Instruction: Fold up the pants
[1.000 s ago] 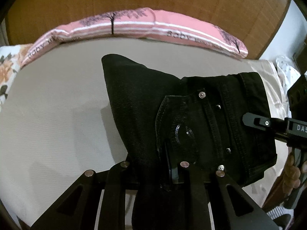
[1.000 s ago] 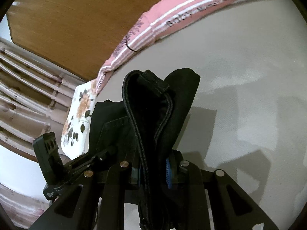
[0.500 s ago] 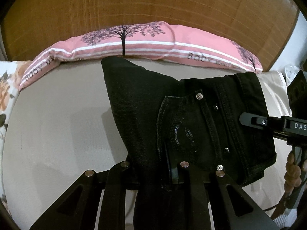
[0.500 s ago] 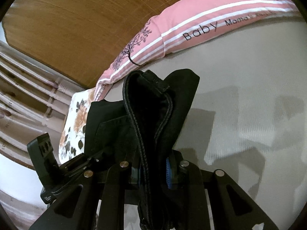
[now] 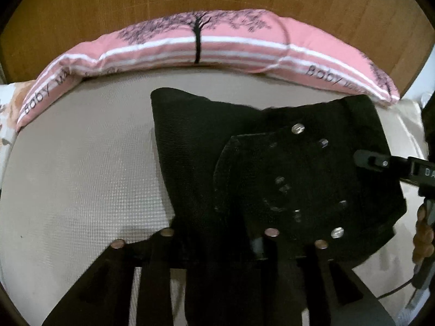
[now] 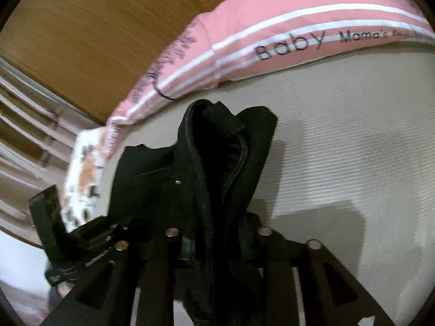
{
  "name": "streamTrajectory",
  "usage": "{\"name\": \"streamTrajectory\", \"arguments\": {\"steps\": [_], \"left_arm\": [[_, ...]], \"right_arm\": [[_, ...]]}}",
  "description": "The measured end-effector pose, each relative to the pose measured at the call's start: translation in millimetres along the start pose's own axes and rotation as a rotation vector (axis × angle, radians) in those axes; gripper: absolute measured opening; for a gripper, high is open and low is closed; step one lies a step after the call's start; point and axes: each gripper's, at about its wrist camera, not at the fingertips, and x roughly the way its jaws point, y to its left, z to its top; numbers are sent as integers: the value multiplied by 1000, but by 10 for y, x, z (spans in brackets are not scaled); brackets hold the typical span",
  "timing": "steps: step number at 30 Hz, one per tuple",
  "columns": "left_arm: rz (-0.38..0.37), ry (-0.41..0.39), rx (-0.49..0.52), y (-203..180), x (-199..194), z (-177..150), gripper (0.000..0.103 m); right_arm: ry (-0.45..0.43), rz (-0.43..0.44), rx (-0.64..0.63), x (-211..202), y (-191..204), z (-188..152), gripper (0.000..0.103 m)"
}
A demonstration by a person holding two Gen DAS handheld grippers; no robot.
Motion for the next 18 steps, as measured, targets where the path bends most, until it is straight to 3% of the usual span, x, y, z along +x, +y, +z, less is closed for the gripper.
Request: {"name": "streamTrajectory", "arguments": {"steps": [2,3,5,7,13,18], "left_arm": [[-7,-24,-22,64,25,-40,46],[-15,-36,-32,91,28,-61,48],[2,-47,-36,127,39,-98,62],[6,-57,-29,153,35,-146,67],[-29,-70,-68,277,-90,-428,70],[89,-78,-54,195,-312,-612,70]], "right_arm": [[-14,-87,-57,53,-11,-40,46],[-14,-102,-63,73,-31,-60,47],[-17,-123,-78,107,-76,-90,54],[-22,-143,-78,106,-133,-122,57],[-39,-154,-61,-61,-252,-329,61],[-63,-191,-78,-220,-168,-543,64]]}}
